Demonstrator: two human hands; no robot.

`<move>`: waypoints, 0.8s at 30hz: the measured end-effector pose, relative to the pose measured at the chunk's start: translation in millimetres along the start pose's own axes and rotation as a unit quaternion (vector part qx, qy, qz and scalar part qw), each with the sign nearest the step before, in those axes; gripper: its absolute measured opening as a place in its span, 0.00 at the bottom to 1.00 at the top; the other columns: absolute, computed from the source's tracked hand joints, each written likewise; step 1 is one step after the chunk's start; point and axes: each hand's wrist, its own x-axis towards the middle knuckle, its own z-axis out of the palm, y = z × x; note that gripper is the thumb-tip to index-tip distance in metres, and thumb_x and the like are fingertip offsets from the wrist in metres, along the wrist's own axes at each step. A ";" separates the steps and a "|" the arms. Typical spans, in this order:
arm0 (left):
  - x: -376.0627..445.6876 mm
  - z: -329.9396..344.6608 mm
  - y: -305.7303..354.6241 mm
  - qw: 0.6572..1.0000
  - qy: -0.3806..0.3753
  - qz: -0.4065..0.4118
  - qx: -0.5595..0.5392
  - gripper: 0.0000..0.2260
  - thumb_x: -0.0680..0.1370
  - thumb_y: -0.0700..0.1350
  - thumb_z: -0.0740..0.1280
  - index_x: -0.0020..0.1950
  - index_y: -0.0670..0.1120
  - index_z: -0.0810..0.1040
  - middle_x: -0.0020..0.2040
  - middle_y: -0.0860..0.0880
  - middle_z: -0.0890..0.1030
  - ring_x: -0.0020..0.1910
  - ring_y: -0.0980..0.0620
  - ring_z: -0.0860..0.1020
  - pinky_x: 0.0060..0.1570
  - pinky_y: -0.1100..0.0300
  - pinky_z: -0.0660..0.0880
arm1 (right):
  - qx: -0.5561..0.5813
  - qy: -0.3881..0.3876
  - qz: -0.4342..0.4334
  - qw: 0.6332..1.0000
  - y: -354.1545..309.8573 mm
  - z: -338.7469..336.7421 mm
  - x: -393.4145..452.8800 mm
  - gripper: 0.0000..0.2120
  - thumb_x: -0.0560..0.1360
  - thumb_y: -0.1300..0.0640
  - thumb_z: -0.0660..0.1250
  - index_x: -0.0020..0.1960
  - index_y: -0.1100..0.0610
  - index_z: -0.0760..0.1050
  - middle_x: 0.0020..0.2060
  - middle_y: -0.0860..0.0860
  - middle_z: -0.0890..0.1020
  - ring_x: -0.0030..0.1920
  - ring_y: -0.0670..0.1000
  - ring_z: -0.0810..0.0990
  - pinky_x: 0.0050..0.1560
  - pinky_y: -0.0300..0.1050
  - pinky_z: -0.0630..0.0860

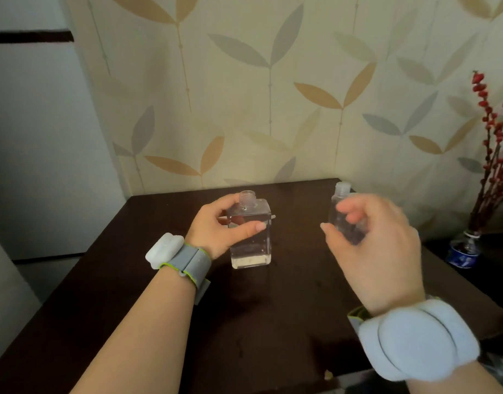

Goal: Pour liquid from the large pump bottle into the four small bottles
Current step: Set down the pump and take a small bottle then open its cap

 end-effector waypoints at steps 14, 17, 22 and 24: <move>-13.7 10.8 19.3 0.999 0.005 -0.050 -0.012 0.19 0.67 0.38 0.74 0.52 0.55 0.75 0.42 0.52 0.79 0.42 0.56 0.77 0.43 0.75 0.72 | 0.003 -0.046 0.350 0.936 52.5 -15.7 -22.3 0.33 0.66 0.54 0.75 0.63 0.63 0.62 0.58 0.63 0.73 0.57 0.62 0.71 0.54 0.55 0.70; -18.2 13.7 23.7 0.998 -0.007 -0.051 -0.026 0.18 0.67 0.37 0.74 0.50 0.55 0.75 0.40 0.54 0.79 0.38 0.60 0.77 0.39 0.76 0.72 | 0.010 -0.069 0.340 0.938 54.3 -15.3 -25.2 0.24 0.69 0.54 0.71 0.58 0.62 0.65 0.49 0.59 0.75 0.45 0.55 0.71 0.43 0.47 0.67; -22.1 16.1 25.2 0.998 -0.017 -0.059 -0.011 0.18 0.68 0.40 0.74 0.53 0.54 0.75 0.41 0.55 0.78 0.39 0.61 0.76 0.38 0.78 0.70 | -0.005 -0.069 0.319 0.945 55.9 -14.4 -24.2 0.19 0.71 0.53 0.69 0.55 0.61 0.68 0.43 0.55 0.75 0.42 0.53 0.70 0.41 0.45 0.66; -25.3 15.5 25.5 0.996 -0.033 -0.078 -0.003 0.21 0.68 0.41 0.74 0.55 0.59 0.72 0.48 0.57 0.78 0.47 0.58 0.76 0.44 0.78 0.71 | -0.006 -0.060 0.305 0.950 53.5 -16.7 -24.4 0.18 0.71 0.53 0.69 0.55 0.61 0.69 0.44 0.56 0.76 0.42 0.53 0.70 0.42 0.44 0.66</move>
